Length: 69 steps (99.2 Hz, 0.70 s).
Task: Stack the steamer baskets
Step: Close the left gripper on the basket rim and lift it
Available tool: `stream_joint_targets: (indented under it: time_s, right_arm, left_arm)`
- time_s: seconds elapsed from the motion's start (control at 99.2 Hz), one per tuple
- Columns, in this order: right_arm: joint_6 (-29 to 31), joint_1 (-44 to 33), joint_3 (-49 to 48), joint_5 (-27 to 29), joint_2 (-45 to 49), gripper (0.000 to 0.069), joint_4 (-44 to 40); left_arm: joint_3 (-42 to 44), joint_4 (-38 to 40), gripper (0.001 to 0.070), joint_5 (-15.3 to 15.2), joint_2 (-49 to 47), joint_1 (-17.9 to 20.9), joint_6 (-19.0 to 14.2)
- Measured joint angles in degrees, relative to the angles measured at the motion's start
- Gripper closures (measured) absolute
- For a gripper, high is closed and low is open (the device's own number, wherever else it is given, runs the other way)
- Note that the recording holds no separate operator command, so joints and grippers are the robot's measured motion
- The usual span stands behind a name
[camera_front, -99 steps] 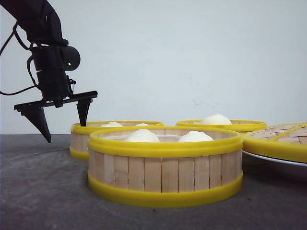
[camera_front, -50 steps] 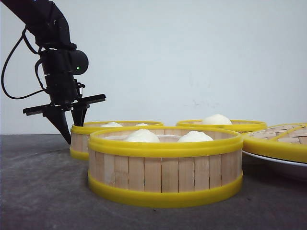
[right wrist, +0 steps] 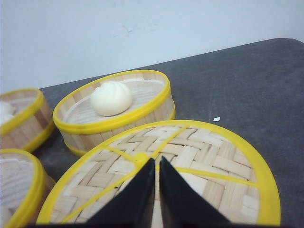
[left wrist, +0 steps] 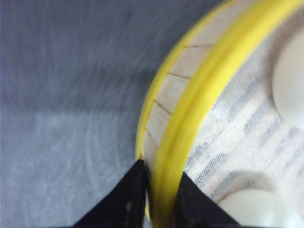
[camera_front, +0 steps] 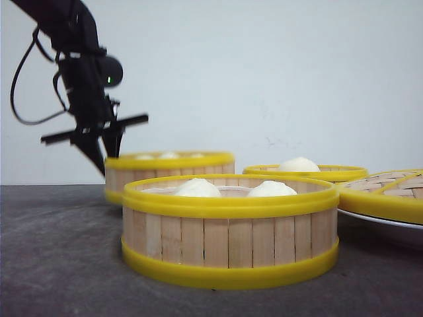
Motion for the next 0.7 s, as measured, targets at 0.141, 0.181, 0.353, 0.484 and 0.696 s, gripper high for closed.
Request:
stream_joint_targets:
  time_s: [0.141,0.181,0.353,0.484,0.696]
  right_arm:
    - [0.0,0.0,0.0,0.0,0.0,0.068,-2.25]
    - [0.0,0.0,0.0,0.0,0.0,0.068,-3.04]
    - [0.02,0.0,0.04,-0.31,0.0,0.068,-3.63]
    - [0.11,0.0,0.04,-1.16,0.0,0.068,-3.74]
    - [1.36,0.04,0.07,-1.18,0.0,0.068,-3.76]
  left_arm:
    - [8.59,-3.04,0.0675,0.79,-0.02,-0.07,1.55]
    - [10.99,-4.22,0.0675,0.96,0.0,0.09,1.88]
    - [19.32,-13.73,0.0675,2.4,-0.02,1.07,4.57]
    - [20.5,-17.94,0.0676,0.76,-0.22,1.22,8.66]
    - [20.35,-17.94,0.0676,3.78,-2.36,-2.25,9.64]
